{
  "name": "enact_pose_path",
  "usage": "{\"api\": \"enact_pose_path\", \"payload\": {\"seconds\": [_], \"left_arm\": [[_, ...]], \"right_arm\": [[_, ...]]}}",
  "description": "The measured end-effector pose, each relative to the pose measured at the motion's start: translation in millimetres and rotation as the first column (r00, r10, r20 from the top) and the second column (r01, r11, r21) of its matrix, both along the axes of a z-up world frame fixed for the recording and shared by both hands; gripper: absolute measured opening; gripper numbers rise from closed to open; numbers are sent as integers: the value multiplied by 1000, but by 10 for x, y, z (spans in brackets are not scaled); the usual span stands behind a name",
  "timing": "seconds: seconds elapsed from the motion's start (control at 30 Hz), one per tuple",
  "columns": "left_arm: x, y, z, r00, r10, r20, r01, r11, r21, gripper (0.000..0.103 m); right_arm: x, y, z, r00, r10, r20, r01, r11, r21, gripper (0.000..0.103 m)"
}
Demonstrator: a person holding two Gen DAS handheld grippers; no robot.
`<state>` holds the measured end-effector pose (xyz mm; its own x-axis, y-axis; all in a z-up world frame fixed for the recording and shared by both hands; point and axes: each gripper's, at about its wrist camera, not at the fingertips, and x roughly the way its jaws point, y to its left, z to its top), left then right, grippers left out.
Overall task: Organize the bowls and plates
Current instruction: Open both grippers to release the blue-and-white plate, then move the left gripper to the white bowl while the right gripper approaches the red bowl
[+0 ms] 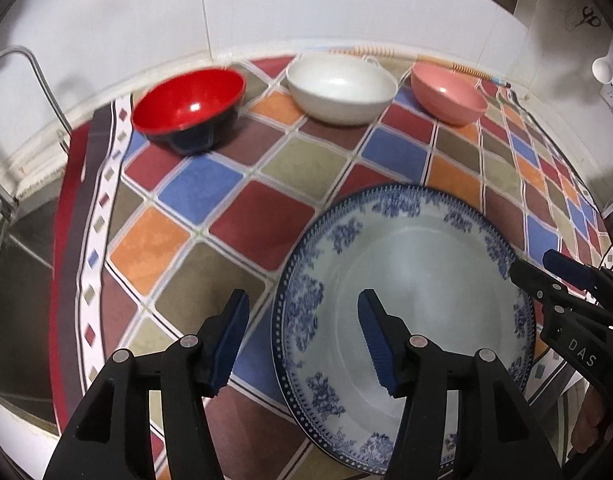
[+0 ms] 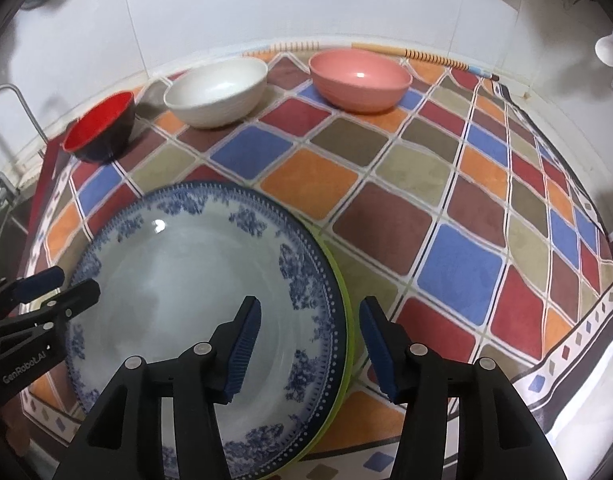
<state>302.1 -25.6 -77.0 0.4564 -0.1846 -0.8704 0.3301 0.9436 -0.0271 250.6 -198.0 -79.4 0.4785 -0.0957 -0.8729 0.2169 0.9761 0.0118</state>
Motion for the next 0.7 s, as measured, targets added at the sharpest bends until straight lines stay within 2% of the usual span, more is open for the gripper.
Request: {"api": "enact_pose_path", "payload": {"seconds": [0.47, 0.7], "left_arm": [[315, -154, 448, 990, -14, 143, 17, 1000, -23, 50], [589, -252, 621, 985, -11, 171, 20, 999, -48, 47]], "right_arm": [[260, -85, 373, 991, 36, 131, -40, 999, 27, 53], [517, -148, 560, 981, 79, 180, -85, 996, 27, 53]]}}
